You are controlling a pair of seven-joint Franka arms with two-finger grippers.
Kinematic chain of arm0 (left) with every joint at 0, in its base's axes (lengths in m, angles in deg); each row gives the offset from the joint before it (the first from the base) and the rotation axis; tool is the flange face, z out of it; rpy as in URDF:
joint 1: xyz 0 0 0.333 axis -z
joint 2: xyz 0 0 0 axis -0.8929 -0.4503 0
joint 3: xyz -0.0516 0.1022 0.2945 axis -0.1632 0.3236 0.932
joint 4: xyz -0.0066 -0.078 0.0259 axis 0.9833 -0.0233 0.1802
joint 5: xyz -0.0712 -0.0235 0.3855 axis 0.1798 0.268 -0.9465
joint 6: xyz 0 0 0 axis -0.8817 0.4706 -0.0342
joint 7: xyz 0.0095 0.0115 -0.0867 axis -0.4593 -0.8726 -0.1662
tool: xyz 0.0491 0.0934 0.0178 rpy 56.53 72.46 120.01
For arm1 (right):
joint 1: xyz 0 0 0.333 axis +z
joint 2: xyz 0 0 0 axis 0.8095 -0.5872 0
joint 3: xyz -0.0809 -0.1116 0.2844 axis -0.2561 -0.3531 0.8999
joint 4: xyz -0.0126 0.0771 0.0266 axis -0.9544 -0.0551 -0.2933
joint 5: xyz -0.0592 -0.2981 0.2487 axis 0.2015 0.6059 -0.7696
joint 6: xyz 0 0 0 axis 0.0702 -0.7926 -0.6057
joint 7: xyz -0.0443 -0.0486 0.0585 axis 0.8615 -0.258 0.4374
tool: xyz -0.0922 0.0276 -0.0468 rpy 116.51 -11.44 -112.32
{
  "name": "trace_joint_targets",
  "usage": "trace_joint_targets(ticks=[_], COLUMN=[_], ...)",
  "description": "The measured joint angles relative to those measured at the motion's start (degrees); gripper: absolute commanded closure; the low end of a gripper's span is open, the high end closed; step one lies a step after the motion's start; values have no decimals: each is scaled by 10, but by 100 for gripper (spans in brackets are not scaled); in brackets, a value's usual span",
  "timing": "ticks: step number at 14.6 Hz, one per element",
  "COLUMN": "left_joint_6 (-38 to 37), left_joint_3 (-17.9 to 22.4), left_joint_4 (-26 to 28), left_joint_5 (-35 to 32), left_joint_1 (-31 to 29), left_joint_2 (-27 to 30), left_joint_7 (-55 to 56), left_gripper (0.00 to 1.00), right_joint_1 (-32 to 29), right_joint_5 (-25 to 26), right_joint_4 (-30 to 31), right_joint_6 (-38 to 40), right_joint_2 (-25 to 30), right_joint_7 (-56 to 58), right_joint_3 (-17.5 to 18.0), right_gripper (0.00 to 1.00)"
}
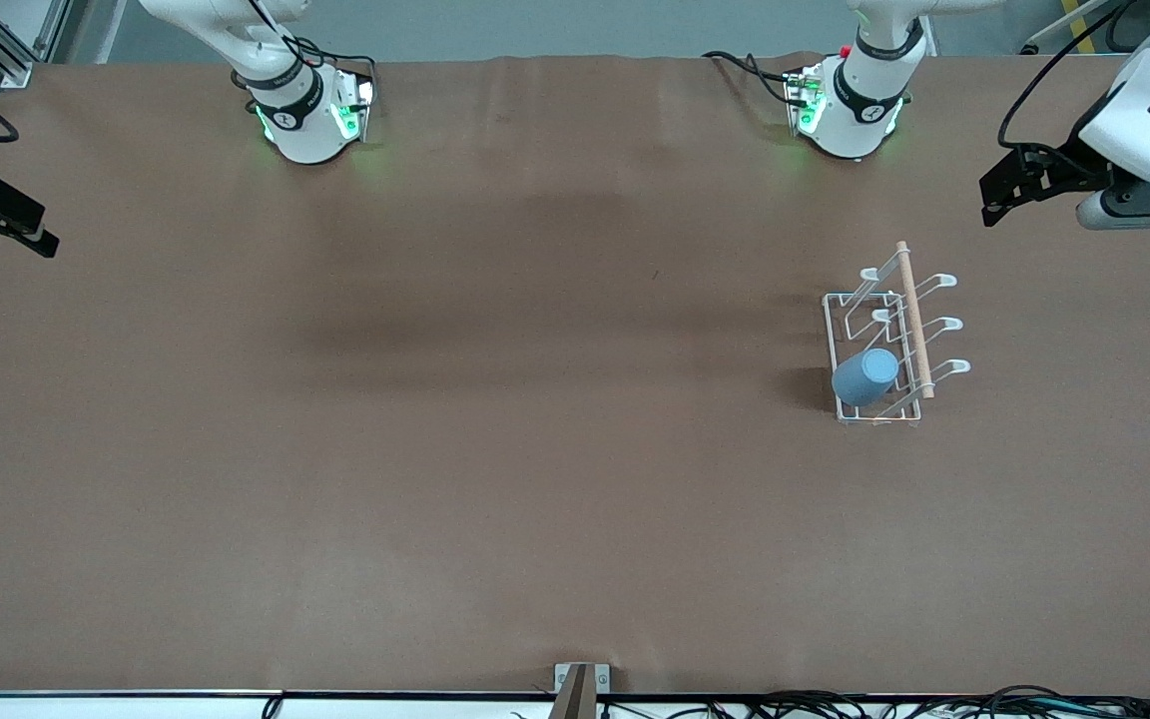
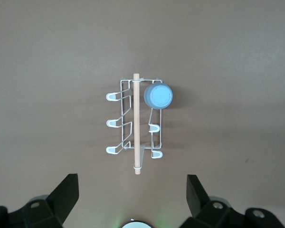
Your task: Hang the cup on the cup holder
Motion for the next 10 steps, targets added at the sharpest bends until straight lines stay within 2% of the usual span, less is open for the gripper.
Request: trace_joint_targets(ticks=[10], left_joint_6=[2], left_joint_3=[1], left_joint_4=[-6], left_joint_5=[1], left_joint_1=[1], left_joint_2=[0], left_joint_7=[22], left_gripper=[0], right_joint_1=[0], right_joint_5=[0], right_joint_4=[22], right_joint_6=[0], right_joint_2=[0], right_joint_7=[0], right_joint_3=[0], right_gripper=[0])
